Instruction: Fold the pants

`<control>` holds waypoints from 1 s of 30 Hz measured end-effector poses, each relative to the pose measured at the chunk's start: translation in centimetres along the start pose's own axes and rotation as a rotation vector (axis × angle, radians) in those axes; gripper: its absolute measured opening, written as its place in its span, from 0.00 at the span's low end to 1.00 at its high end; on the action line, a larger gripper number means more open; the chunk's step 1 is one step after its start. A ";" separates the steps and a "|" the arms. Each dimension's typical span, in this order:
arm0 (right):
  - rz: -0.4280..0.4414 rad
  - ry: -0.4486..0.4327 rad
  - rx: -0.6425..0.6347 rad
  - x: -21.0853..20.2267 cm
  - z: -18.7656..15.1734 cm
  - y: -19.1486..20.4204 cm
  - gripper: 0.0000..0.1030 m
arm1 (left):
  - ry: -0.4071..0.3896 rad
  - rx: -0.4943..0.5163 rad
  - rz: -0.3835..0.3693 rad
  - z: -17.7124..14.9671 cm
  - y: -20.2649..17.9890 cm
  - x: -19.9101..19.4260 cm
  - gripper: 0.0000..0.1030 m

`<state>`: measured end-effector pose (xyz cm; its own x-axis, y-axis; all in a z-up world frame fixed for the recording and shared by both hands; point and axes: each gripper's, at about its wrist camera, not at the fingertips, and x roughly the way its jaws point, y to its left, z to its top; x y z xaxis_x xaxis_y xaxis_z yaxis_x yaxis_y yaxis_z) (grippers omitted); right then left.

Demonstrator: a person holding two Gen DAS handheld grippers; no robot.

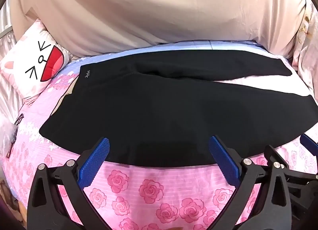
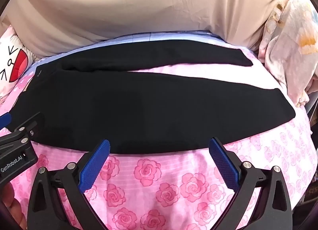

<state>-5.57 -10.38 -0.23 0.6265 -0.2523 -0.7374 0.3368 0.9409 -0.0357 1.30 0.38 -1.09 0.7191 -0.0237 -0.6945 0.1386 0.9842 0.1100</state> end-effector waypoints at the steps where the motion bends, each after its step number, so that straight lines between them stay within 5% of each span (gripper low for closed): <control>1: -0.009 0.007 -0.005 0.2 0.0 0.0 0.95 | 0.003 0.002 0.004 0.0 -0.1 0.1 0.95; 30: -0.025 -0.004 0.007 0.4 1.3 -0.4 0.95 | 0.050 0.018 0.023 0.6 -0.8 1.4 0.95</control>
<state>-4.55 -11.19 0.43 0.6206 -0.2766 -0.7337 0.3573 0.9327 -0.0494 2.58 -0.54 -1.74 0.6873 0.0082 -0.7263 0.1348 0.9811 0.1387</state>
